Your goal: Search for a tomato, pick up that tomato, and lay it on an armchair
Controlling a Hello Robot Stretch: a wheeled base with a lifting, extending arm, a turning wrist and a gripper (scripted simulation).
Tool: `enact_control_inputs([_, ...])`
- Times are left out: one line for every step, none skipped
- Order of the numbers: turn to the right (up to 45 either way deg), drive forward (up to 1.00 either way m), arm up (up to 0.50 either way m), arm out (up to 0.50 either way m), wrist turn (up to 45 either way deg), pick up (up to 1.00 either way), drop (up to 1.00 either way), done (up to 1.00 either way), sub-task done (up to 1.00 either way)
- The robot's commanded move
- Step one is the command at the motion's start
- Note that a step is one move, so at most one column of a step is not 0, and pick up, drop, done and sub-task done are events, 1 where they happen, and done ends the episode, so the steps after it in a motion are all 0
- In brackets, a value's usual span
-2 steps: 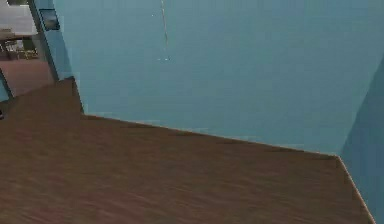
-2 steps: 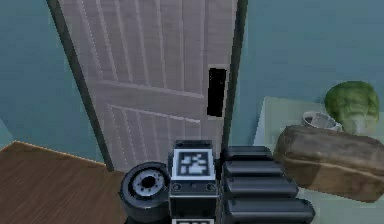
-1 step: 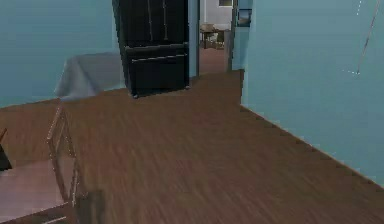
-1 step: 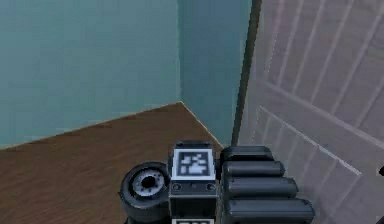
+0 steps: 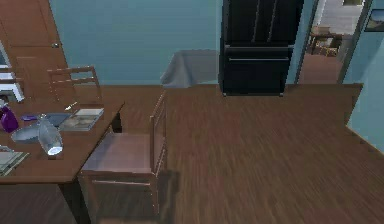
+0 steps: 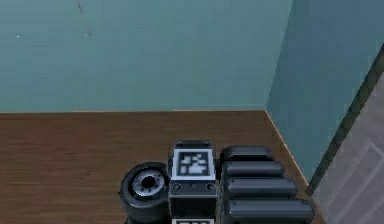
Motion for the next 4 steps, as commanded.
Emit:
enact_control_inputs([0.0,0.1,0.0,0.0,0.0,0.0,0.0,0.0,0.0])
enact_control_inputs([30.0,0.0,0.0,0.0,0.0,0.0,0.0,0.0,0.0])
enact_control_inputs([0.0,0.8,0.0,0.0,0.0,0.0,0.0,0.0,0.0])
enact_control_inputs([-30.0,0.0,0.0,0.0,0.0,0.0,0.0,0.0,0.0])
